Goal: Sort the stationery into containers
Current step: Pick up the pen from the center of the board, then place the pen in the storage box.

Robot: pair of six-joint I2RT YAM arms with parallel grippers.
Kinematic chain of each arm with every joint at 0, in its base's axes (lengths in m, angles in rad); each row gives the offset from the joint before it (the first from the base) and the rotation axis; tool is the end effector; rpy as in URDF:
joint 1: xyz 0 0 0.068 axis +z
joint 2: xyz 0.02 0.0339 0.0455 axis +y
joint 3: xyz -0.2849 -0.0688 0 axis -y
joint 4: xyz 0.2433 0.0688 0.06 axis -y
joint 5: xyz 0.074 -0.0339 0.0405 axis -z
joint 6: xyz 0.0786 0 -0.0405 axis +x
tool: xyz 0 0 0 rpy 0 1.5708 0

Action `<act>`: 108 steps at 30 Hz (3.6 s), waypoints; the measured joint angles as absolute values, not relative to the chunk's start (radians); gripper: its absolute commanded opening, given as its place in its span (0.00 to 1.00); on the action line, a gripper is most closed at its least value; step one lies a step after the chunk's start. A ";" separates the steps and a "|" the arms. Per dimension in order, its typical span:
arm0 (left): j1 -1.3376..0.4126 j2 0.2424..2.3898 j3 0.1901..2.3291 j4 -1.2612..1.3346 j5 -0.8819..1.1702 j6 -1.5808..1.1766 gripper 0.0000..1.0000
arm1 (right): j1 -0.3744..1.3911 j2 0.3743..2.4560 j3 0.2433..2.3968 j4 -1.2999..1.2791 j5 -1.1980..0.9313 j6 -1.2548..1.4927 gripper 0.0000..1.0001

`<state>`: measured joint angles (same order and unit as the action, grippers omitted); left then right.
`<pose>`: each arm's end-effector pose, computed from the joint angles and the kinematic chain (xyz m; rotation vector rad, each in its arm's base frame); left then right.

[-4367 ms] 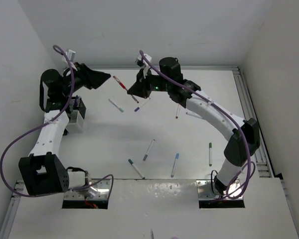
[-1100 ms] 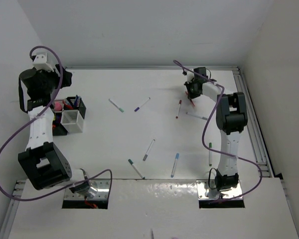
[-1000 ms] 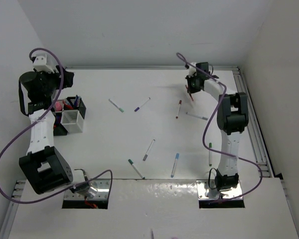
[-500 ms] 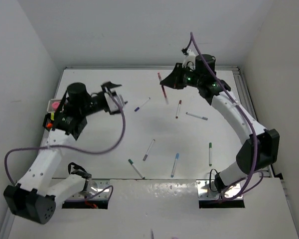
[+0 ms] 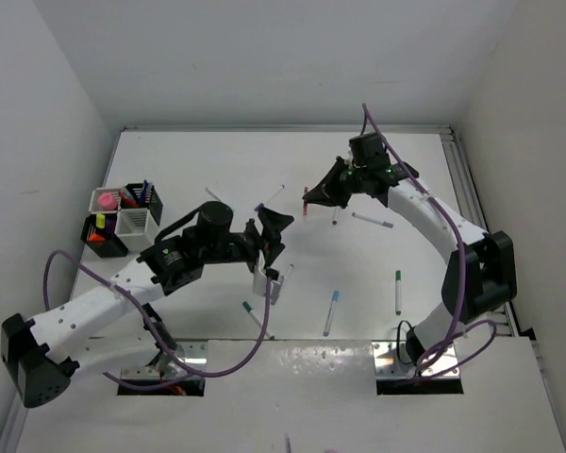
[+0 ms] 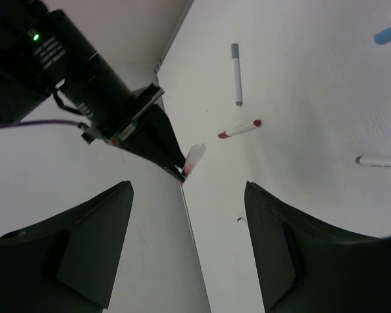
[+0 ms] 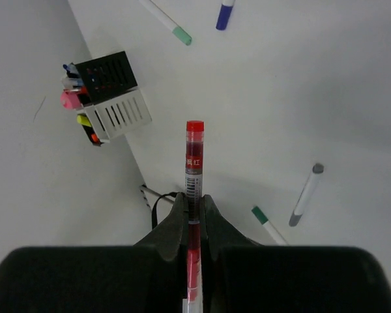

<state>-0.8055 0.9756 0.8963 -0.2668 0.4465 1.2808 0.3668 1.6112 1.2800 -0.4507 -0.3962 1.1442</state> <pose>0.1445 -0.1994 0.3408 1.7560 0.6801 -0.1028 0.3486 0.1664 0.2726 0.7846 2.4893 1.1224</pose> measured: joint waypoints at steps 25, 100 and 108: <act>-0.878 1.066 0.800 -0.093 0.342 1.399 0.71 | 0.495 1.546 1.242 -0.505 -0.386 1.216 0.00; 0.454 1.428 1.065 0.047 0.422 0.045 0.18 | -0.077 1.598 1.153 -0.406 -0.572 0.546 0.55; 0.477 1.428 1.046 0.030 0.434 0.068 0.62 | 0.009 1.598 1.168 -0.505 -0.491 0.398 0.47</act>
<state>0.4767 1.4277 1.0462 0.0299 0.4335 0.0685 0.0086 1.5982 1.1675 -0.5049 -0.4911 0.3977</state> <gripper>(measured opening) 0.602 0.483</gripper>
